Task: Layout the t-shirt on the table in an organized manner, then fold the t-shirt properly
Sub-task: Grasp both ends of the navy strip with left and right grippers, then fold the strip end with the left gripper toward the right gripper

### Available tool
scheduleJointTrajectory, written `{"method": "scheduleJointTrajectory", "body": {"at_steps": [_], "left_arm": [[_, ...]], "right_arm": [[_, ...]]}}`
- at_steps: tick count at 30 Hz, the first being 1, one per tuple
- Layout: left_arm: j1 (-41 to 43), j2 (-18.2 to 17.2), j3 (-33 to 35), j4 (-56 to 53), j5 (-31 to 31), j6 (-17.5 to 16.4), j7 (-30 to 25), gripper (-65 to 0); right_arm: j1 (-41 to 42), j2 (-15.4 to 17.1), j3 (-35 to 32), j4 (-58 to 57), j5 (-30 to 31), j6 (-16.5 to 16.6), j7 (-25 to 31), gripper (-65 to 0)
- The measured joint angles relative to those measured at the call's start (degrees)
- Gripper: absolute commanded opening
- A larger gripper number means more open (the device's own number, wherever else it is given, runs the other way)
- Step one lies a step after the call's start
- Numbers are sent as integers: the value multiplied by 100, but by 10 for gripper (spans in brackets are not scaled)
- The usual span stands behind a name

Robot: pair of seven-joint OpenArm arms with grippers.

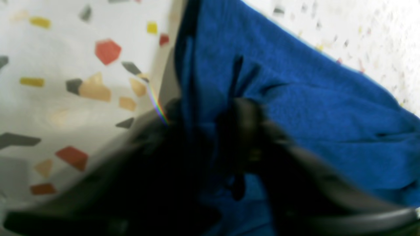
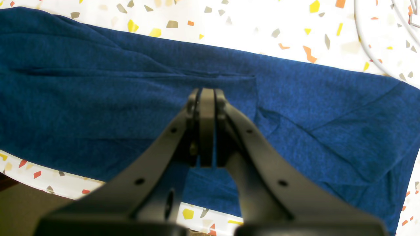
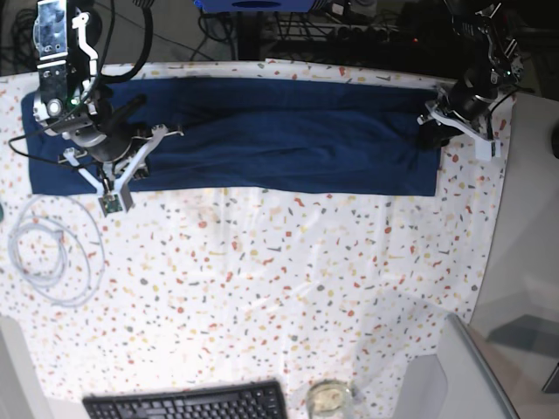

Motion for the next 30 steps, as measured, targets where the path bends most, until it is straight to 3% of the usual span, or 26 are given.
{"method": "scheduleJointTrajectory", "body": {"at_steps": [1, 2, 5, 9, 15, 19, 23, 30], "left_arm": [[-15, -2, 0, 2, 107, -2, -2, -643], [-28, -7, -2, 2, 177, -2, -2, -650], [-157, -46, -35, 2, 374, -37, 96, -650], [-262, -358, 26, 9, 501, -48, 240, -650], [11, -570, -33, 721, 614, 66, 260, -650], [450, -448, 0, 1679, 584, 66, 267, -650], [872, -28, 39, 2684, 605, 404, 284, -650], [1360, 225, 1250, 3539, 750, 466, 289, -650]], "right_arm": [[0, 0, 0, 0, 0, 0, 0, -647], [0, -2, 11, 0, 2, 0, -2, -647], [0, 2, 26, 0, 0, 0, 0, -647], [0, 17, 26, 0, 0, 0, -2, -647], [0, 7, 249, 0, 0, 0, -2, -647], [0, 11, 444, 0, 4, 0, -2, -647], [0, 4, 647, 0, 9, 0, 0, -647], [0, 37, 879, -4, -17, 0, -2, -647]]}}
